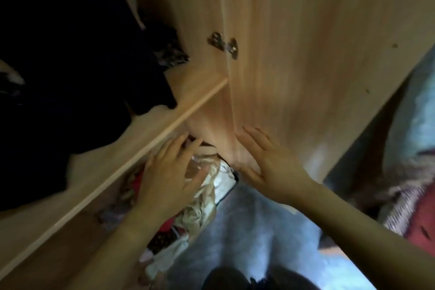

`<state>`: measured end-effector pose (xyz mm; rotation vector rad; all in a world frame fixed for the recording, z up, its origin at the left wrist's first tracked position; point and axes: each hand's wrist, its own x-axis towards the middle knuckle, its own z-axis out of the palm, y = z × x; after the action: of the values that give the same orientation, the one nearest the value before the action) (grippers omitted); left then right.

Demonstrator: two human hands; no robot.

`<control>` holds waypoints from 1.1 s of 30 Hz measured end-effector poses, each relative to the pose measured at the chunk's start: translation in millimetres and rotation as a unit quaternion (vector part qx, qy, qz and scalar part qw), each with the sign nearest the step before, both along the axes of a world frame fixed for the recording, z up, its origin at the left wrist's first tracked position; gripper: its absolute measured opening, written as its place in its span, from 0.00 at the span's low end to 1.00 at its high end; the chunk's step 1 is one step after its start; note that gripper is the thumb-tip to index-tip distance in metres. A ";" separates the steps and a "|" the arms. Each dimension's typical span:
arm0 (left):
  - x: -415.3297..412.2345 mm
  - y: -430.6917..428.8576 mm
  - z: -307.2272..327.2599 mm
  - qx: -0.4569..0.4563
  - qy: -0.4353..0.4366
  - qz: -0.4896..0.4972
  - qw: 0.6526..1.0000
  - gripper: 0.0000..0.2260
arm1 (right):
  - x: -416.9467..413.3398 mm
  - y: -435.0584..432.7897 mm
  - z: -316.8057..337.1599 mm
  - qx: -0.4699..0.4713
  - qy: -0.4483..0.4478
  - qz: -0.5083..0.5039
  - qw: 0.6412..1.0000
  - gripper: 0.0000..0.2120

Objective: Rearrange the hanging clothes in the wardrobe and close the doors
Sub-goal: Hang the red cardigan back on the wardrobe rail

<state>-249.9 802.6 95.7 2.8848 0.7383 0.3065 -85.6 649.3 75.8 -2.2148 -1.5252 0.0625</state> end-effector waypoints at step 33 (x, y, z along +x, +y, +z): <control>176.7 -447.8 -88.0 -0.055 0.101 -0.677 0.727 0.27 | -132.3 -471.0 -75.5 -0.014 0.110 -0.685 0.720 0.32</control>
<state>-73.2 354.7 7.7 2.5018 -1.3173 -0.2484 -217.9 178.3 0.3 -2.6376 0.4877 -0.1149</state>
